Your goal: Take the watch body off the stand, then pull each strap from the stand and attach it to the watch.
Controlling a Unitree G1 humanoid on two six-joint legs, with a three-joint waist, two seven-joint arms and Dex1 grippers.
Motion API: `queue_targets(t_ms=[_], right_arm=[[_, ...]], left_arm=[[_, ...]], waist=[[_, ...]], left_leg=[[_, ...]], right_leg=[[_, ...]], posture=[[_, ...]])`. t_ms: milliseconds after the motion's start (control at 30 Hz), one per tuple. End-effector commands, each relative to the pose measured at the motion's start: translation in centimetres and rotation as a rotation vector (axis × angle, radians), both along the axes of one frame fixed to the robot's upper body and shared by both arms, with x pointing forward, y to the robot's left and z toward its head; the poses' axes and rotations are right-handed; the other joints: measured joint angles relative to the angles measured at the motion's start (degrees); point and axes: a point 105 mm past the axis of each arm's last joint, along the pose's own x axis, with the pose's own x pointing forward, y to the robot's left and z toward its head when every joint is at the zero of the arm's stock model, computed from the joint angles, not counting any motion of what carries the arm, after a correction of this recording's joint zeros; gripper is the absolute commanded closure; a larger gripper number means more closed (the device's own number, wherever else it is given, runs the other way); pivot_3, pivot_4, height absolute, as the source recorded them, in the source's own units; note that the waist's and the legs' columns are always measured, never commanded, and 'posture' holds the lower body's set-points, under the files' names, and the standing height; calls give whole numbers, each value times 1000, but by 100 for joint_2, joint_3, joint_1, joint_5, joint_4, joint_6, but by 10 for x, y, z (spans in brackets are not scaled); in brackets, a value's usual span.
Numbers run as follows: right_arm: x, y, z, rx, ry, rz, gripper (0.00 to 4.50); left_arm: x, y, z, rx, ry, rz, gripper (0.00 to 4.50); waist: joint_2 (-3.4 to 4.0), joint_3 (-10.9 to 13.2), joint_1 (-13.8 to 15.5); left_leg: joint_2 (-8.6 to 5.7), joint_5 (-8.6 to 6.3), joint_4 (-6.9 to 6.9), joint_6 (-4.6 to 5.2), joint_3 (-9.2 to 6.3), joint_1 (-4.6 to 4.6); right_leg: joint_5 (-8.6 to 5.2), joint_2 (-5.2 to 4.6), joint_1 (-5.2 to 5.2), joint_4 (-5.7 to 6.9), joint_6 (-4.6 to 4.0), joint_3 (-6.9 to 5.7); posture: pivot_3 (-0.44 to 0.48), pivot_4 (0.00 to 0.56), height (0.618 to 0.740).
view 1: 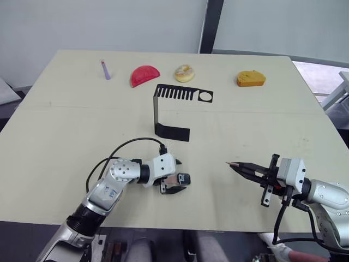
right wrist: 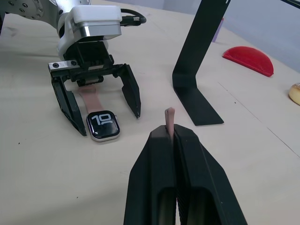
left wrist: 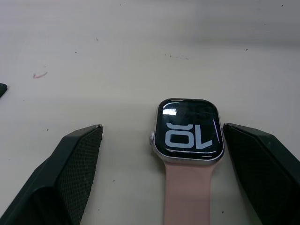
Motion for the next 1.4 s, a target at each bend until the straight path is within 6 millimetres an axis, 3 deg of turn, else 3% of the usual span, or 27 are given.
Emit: queue_targets(t_ms=[33, 67, 167, 267, 300, 633, 833, 1033, 1200, 1300, 1400], right_arm=[[-3, 5, 7, 12, -34, 13, 4500], [-3, 5, 7, 13, -34, 12, 4500], [-3, 5, 6, 15, -33, 11, 4500], [-3, 5, 5, 17, -31, 10, 4500], [-3, 5, 5, 18, -31, 9, 4500], [-5, 5, 0, 26, -17, 12, 4500], [-4, 8, 6, -25, -94, 11, 4500], [-16, 32, 17, -112, -231, 107, 4500], [-24, 49, 23, -155, -309, 186, 4500], [-27, 57, 24, -171, -331, 224, 4500], [-26, 62, 23, -190, -354, 234, 4500]], left_arm=[[-12, 5, -28, 64, 111, -7, 57], [-12, 5, -29, 66, 113, -7, 57], [-13, 4, -31, 68, 121, -7, 1220], [-15, 4, -33, 65, 143, -7, 2785], [-15, 4, -34, 66, 148, -6, 2889], [-11, 5, -31, 15, 158, 32, 2888], [-20, -1, 23, -264, 216, -107, 2888], [-24, 37, 65, -407, 381, -159, 2888], [-29, 52, 85, -457, 584, -184, 2888], [-28, 52, 87, -465, 670, -183, 2888], [-20, 45, 73, -395, 678, -122, 2888]], waist=[[-1, -3, 0], [-2, -6, -1], [-4, -10, -1], [-7, -15, -1], [-10, -20, 0], [-9, -41, -1], [-8, -38, -9], [-5, -33, -34], [-5, -33, -18], [-6, -32, -10], [-10, -30, -14]], left_leg=[[0, 0, 0, 0, 0, 0], [0, 0, 0, 0, 0, 1], [0, 0, 0, 0, 0, 1], [-1, 0, 2, 0, 0, 4], [-1, 1, 3, 1, 0, 4], [0, 0, -1, 2, -3, 14], [0, -6, -7, 6, -5, 68], [6, -8, -7, -6, -5, 73], [3, -10, -6, -8, -7, 72], [-1, -11, -4, -5, -11, 69], [-1, -11, -4, -6, -11, 68]], right_leg=[[0, 0, 0, 0, 0, 0], [0, 0, 1, 0, 0, 0], [0, 0, 2, 0, 0, 0], [0, -1, 7, 0, 0, 1], [0, -1, 8, 0, 0, 1], [-1, -1, 43, -4, 0, -1], [-6, 0, 78, -8, 2, -2], [-12, 4, 77, 0, -7, -4], [-18, 2, 77, -2, -1, -4], [-20, -2, 77, -3, 4, -5], [-22, 0, 76, -3, 1, -5]], posture=[[0, 150, 740], [0, 150, 740], [0, 150, 740], [0, 150, 740], [0, 150, 740], [0, 150, 740], [0, 150, 740], [0, 150, 740], [0, 150, 740], [0, 150, 740], [0, 150, 740]])
